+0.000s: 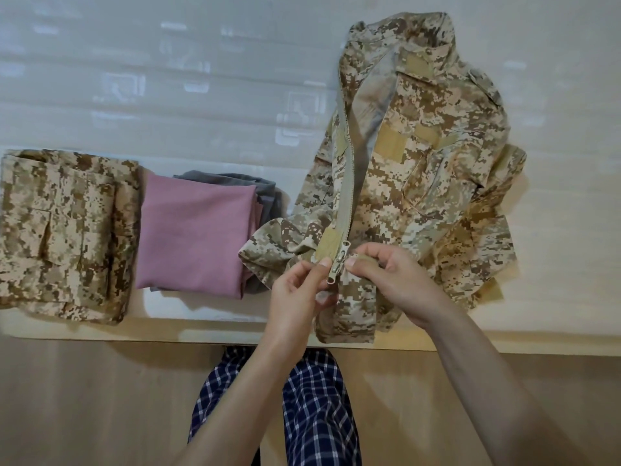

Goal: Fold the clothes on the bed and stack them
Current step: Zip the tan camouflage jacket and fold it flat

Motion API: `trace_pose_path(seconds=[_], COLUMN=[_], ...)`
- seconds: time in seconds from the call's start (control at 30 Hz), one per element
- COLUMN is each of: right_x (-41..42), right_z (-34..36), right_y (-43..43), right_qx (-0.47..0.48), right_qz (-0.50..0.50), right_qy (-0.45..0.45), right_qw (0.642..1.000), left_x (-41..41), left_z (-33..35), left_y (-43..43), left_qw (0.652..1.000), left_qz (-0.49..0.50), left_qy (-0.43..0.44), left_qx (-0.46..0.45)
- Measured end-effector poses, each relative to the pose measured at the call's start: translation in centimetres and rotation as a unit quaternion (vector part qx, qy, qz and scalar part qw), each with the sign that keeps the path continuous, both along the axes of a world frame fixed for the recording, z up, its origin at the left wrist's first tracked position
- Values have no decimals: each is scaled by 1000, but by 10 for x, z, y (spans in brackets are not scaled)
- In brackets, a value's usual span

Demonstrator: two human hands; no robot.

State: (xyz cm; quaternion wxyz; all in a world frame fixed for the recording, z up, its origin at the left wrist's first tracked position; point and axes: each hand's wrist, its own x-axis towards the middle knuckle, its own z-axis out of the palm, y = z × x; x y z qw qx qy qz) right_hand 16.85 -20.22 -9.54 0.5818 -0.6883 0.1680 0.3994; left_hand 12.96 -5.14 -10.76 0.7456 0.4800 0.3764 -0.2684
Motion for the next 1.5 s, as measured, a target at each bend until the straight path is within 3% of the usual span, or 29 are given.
trace_pose_path(seconds=[0.1, 0.3, 0.53, 0.8, 0.93, 1.03, 1.33, 1.5], right_x=[-1, -11, -2, -11, -10, -10, -18, -28], right_z=[0, -4, 6, 8, 10, 11, 1, -4], right_y=[1, 7, 5, 25, 26, 30, 40, 42], right_qx=[-8, -61, -120, -181, -195, -193, -212, -203], right_qz=[15, -57, 48, 47, 66, 25, -55, 16], right_qy=[-9, -53, -119, -187, -218, -242, -262, -300], right_qw=[1000, 995, 984, 964, 954, 951, 940, 932], left_x=[4, 1, -4, -11, -11, -11, -9, -16], left_z=[-1, 1, 2, 8, 9, 12, 11, 10], left_y=[2, -3, -1, -24, -27, -30, -36, -25], left_qw=[1000, 998, 993, 985, 976, 967, 962, 977], left_qz=[-7, -23, -56, 56, 49, 61, 72, 81], left_qy=[6, -33, -48, 12, -37, -74, -63, -16], left_qx=[-20, 57, 92, 160, 208, 235, 256, 198])
